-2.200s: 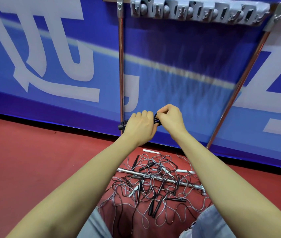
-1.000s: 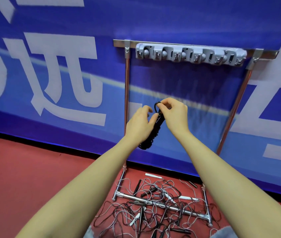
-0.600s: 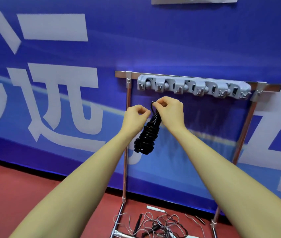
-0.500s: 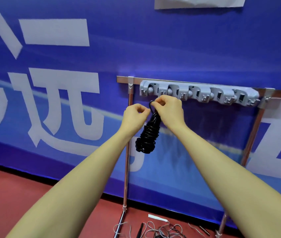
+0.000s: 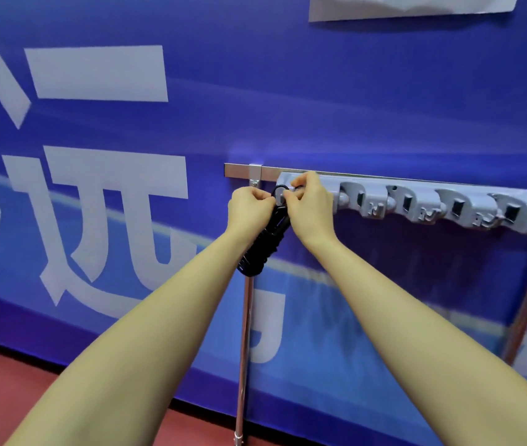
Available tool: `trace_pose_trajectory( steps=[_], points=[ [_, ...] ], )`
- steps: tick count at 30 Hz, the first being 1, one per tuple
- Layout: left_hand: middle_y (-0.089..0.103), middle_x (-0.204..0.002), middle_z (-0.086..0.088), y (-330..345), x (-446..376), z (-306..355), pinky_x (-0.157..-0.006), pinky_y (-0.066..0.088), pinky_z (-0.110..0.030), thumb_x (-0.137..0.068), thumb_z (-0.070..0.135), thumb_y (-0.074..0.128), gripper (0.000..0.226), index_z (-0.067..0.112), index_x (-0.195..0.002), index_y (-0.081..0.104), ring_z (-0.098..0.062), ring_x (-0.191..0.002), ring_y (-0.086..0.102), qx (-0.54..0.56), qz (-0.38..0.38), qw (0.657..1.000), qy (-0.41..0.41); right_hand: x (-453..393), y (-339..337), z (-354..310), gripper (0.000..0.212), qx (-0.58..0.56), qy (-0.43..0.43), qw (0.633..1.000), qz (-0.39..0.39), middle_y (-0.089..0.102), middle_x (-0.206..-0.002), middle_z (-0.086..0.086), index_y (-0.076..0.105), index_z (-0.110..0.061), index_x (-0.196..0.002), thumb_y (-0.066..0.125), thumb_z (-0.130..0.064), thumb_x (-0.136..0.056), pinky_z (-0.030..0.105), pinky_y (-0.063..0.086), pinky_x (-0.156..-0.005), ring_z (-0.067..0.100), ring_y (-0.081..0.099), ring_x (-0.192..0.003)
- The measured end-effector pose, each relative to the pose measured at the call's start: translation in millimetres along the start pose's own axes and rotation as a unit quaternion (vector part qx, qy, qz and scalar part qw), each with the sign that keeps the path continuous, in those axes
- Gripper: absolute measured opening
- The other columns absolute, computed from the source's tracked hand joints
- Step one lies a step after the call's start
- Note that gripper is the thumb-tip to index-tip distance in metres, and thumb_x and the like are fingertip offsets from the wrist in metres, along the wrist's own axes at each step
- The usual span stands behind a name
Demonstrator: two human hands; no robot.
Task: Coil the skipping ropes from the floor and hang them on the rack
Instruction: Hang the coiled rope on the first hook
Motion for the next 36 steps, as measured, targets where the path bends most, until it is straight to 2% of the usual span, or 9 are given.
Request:
trace_pose_trajectory(
  steps=[3, 7, 10, 13, 16, 22, 25, 30, 36],
  points=[
    [0.040, -0.055, -0.003, 4.2, -5.0, -3.3, -0.053, 0.032, -0.027, -0.072, 0.006, 0.051, 0.018, 0.011, -0.055, 0.052, -0.019, -0.060, 0.030, -0.010, -0.009, 1.000, -0.008, 2.0, 1.8, 3.4, 0.010, 0.006, -0.003, 1.000, 0.016, 0.062, -0.086, 0.006, 0.058, -0.009, -0.095, 0.050, -0.008, -0.090, 0.036, 0.045, -0.072, 0.027, 0.056, -0.084],
    [0.048, -0.059, -0.004, 11.1, 3.1, -17.4, -0.053, 0.036, -0.026, -0.075, 0.006, 0.052, 0.015, 0.005, -0.063, 0.061, -0.018, -0.061, 0.035, -0.029, -0.030, 0.999, -0.025, 11.7, 5.8, 18.8, 0.008, 0.003, 0.018, 1.000, 0.009, 0.063, -0.085, 0.008, 0.058, -0.009, -0.094, 0.051, -0.008, -0.090, 0.038, 0.049, -0.072, 0.026, 0.058, -0.081],
    [0.057, -0.061, 0.002, 11.5, 9.7, -20.5, -0.060, 0.044, -0.027, -0.079, 0.008, 0.054, 0.017, 0.012, -0.066, 0.063, -0.021, -0.065, 0.049, -0.012, -0.032, 0.999, -0.020, 17.7, 7.7, 21.4, 0.007, -0.008, 0.019, 1.000, 0.006, 0.061, -0.084, 0.003, 0.057, -0.011, -0.093, 0.052, -0.008, -0.090, 0.040, 0.050, -0.074, 0.025, 0.058, -0.082],
    [0.065, -0.091, 0.000, 9.4, 15.1, -17.7, -0.078, 0.049, -0.029, -0.086, 0.009, 0.053, 0.016, 0.011, -0.095, 0.066, -0.019, -0.087, 0.059, -0.036, -0.034, 0.999, 0.001, 23.4, 5.2, 23.5, 0.013, 0.000, 0.022, 1.000, 0.001, 0.062, -0.097, 0.002, 0.057, -0.013, -0.098, 0.052, -0.006, -0.088, 0.038, 0.049, -0.078, 0.022, 0.057, -0.090],
    [0.055, -0.098, 0.001, 4.3, 34.8, -26.6, -0.071, 0.041, -0.024, -0.091, 0.012, 0.050, 0.022, 0.009, -0.112, 0.056, -0.017, -0.087, 0.052, -0.042, -0.029, 0.999, -0.014, 40.7, -0.1, 33.0, 0.018, 0.006, 0.019, 1.000, 0.007, 0.054, -0.111, 0.006, 0.059, -0.011, -0.101, 0.051, -0.003, -0.087, 0.031, 0.043, -0.079, 0.021, 0.054, -0.098],
    [0.053, -0.089, 0.005, -0.3, 98.9, -67.7, -0.059, 0.039, -0.010, -0.090, 0.011, 0.048, 0.012, 0.013, -0.099, 0.053, -0.010, -0.077, 0.050, -0.062, -0.046, 0.997, -0.028, 101.6, -10.2, 71.1, 0.018, 0.016, 0.060, 0.998, 0.030, 0.051, -0.111, 0.011, 0.059, -0.006, -0.100, 0.049, -0.002, -0.085, 0.029, 0.040, -0.080, 0.023, 0.051, -0.095],
    [0.059, -0.092, -0.001, 5.2, 132.0, -107.8, -0.069, 0.039, -0.023, -0.088, 0.011, 0.046, 0.010, 0.014, -0.094, 0.054, -0.017, -0.085, 0.054, -0.089, -0.072, 0.991, -0.065, 144.0, 2.8, 106.5, 0.018, 0.013, 0.120, 0.992, -0.032, 0.055, -0.105, 0.007, 0.060, -0.009, -0.096, 0.047, -0.003, -0.085, 0.031, 0.043, -0.076, 0.019, 0.051, -0.086],
    [0.061, -0.082, -0.004, 25.1, 184.9, -194.3, -0.054, 0.041, -0.017, -0.086, 0.010, 0.045, 0.012, 0.011, -0.090, 0.056, -0.020, -0.078, 0.057, -0.128, -0.140, 0.970, -0.155, 212.7, 30.3, 164.3, 0.021, 0.014, 0.185, 0.975, -0.120, 0.059, -0.084, 0.000, 0.062, -0.006, -0.096, 0.045, 0.000, -0.086, 0.022, 0.041, -0.059, 0.017, 0.052, -0.078],
    [0.066, -0.086, -0.012, 58.7, 244.8, -327.7, -0.073, 0.043, -0.028, -0.088, 0.013, 0.049, 0.012, 0.013, -0.077, 0.054, -0.028, -0.090, 0.061, -0.171, -0.211, 0.930, -0.248, 305.9, 88.5, 270.3, 0.020, 0.053, 0.269, 0.932, -0.237, 0.054, -0.065, -0.007, 0.062, -0.006, -0.094, 0.046, 0.001, -0.084, 0.023, 0.037, -0.063, 0.020, 0.054, -0.074]
  ],
)
Point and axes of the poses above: each hand's wrist, its own x-axis away from the middle knuckle, its own y-axis out of the palm, z = x × y, the point moved 7 cm from there along -x, towards the middle knuckle
